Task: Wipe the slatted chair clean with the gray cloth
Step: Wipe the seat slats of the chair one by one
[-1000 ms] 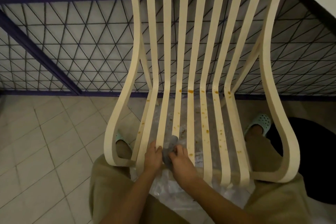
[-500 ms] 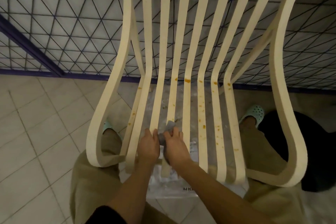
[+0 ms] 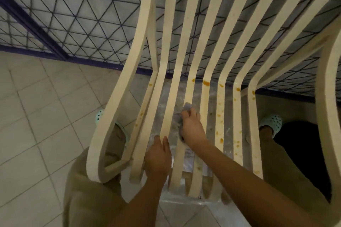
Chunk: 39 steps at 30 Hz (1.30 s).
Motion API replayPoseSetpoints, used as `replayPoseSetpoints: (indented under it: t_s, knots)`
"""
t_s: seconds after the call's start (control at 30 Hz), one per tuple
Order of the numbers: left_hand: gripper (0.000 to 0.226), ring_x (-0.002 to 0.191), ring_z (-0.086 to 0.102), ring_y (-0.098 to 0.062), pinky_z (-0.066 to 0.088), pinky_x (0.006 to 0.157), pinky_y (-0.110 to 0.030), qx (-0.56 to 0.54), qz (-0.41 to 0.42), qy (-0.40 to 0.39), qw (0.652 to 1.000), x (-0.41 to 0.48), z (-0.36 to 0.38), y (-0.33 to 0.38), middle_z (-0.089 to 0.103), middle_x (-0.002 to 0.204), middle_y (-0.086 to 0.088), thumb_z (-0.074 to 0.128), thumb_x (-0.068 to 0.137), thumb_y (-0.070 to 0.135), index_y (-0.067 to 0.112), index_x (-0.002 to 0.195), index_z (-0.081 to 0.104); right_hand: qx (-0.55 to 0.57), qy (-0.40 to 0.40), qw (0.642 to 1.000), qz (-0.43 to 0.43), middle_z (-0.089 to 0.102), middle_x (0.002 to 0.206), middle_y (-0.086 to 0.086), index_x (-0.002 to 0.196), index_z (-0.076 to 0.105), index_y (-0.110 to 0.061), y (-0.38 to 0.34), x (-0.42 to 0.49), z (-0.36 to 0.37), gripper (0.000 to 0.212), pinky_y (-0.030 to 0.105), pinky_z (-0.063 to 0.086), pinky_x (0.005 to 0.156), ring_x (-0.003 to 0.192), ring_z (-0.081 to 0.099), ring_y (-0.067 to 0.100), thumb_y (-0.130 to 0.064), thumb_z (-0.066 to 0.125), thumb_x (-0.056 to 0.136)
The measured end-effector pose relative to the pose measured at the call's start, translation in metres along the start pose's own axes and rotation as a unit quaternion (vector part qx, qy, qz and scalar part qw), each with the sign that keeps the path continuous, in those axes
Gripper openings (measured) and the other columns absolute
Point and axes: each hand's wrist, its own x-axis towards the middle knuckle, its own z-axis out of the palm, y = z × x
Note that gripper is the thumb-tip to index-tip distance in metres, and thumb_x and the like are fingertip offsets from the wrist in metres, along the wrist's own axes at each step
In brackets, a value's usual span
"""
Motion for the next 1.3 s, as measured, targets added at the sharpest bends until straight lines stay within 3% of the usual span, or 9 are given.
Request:
replayPoseSetpoints:
  t_s: [0.2, 0.3, 0.43, 0.63, 0.8, 0.93, 1.03, 1.13, 1.3]
  knots:
    - [0.039, 0.051, 0.052, -0.022, 0.039, 0.046, -0.03, -0.007, -0.009, -0.007, 1.0, -0.001, -0.004, 0.005, 0.048, 0.059, -0.001, 0.032, 0.102, 0.042, 0.012, 0.113, 0.054, -0.002, 0.01, 1.0, 0.014, 0.031, 0.135, 0.019, 0.125, 0.045, -0.007, 0.0, 0.022, -0.011, 0.041, 0.041, 0.044, 0.084, 0.123, 0.033, 0.039, 0.007, 0.053, 0.087]
    - [0.041, 0.054, 0.055, -0.023, 0.036, 0.047, -0.028, -0.011, -0.009, -0.008, 1.0, -0.001, -0.005, 0.005, 0.044, 0.058, 0.002, 0.03, 0.102, 0.041, 0.011, 0.117, 0.053, -0.003, 0.016, 1.0, 0.009, 0.029, 0.139, 0.019, 0.134, 0.041, -0.007, 0.0, 0.013, -0.01, 0.048, 0.04, 0.045, 0.083, 0.126, 0.031, 0.04, 0.008, 0.05, 0.089]
    - [0.038, 0.052, 0.046, -0.018, 0.034, 0.048, -0.028, -0.006, 0.001, -0.004, 1.0, -0.001, -0.004, 0.004, 0.046, 0.06, 0.002, 0.025, 0.104, 0.038, 0.012, 0.109, 0.052, 0.002, 0.007, 1.0, -0.005, 0.027, 0.144, 0.017, 0.14, 0.038, -0.009, -0.003, -0.015, -0.001, 0.048, 0.041, 0.047, 0.089, 0.129, 0.028, 0.039, 0.003, 0.045, 0.093]
    - [0.037, 0.059, 0.06, -0.028, 0.044, 0.051, -0.034, -0.011, 0.015, -0.003, 1.0, 0.0, -0.006, 0.005, 0.06, 0.068, -0.01, 0.027, 0.104, 0.031, 0.008, 0.1, 0.056, 0.025, 0.0, 1.0, -0.014, 0.027, 0.148, 0.015, 0.137, 0.043, -0.011, -0.009, -0.069, 0.024, 0.042, 0.041, 0.045, 0.097, 0.131, 0.03, 0.037, -0.004, 0.046, 0.096]
    - [0.037, 0.057, 0.049, -0.018, 0.035, 0.048, -0.029, -0.022, -0.013, -0.031, 0.999, 0.0, -0.008, 0.006, 0.053, 0.068, -0.003, 0.023, 0.105, 0.032, 0.01, 0.104, 0.053, 0.05, -0.009, 0.998, -0.02, 0.03, 0.145, 0.012, 0.141, 0.042, -0.014, -0.015, -0.106, 0.038, 0.046, 0.036, 0.041, 0.103, 0.132, 0.031, 0.032, -0.008, 0.048, 0.096]
    - [0.036, 0.078, 0.063, -0.031, 0.048, 0.065, -0.037, -0.069, 0.0, -0.045, 0.997, -0.001, -0.012, 0.004, 0.063, 0.086, -0.014, 0.028, 0.104, 0.032, 0.008, 0.108, 0.054, 0.065, -0.03, 0.997, -0.017, 0.028, 0.15, 0.009, 0.143, 0.04, -0.02, -0.016, -0.125, 0.047, 0.044, 0.033, 0.037, 0.108, 0.136, 0.027, 0.028, -0.014, 0.047, 0.1]
    - [0.037, 0.068, 0.061, -0.027, 0.04, 0.057, -0.032, -0.018, 0.013, -0.019, 1.0, -0.001, -0.012, 0.007, 0.06, 0.074, -0.013, 0.026, 0.105, 0.029, 0.006, 0.104, 0.056, 0.067, -0.025, 0.997, -0.019, 0.031, 0.146, 0.01, 0.141, 0.042, -0.017, -0.016, -0.127, 0.046, 0.043, 0.034, 0.038, 0.106, 0.134, 0.03, 0.028, -0.012, 0.048, 0.098]
    - [0.036, 0.065, 0.059, -0.022, 0.039, 0.053, -0.026, 0.024, 0.028, -0.026, 0.999, 0.0, -0.011, 0.006, 0.06, 0.075, -0.009, 0.025, 0.105, 0.028, 0.007, 0.106, 0.054, 0.096, -0.013, 0.995, -0.01, 0.037, 0.136, 0.015, 0.135, 0.046, -0.009, -0.017, -0.12, 0.042, 0.042, 0.045, 0.042, 0.1, 0.124, 0.039, 0.036, -0.002, 0.048, 0.093]
    - [0.025, 0.054, 0.037, -0.007, 0.016, 0.045, -0.018, -0.047, -0.002, -0.02, 0.999, -0.001, -0.005, -0.002, 0.055, 0.082, 0.0, 0.028, 0.105, 0.025, 0.013, 0.113, 0.048, 0.109, 0.013, 0.994, -0.005, 0.039, 0.13, 0.016, 0.129, 0.048, -0.006, -0.014, -0.096, 0.035, 0.037, 0.045, 0.041, 0.097, 0.119, 0.04, 0.037, -0.001, 0.047, 0.093]
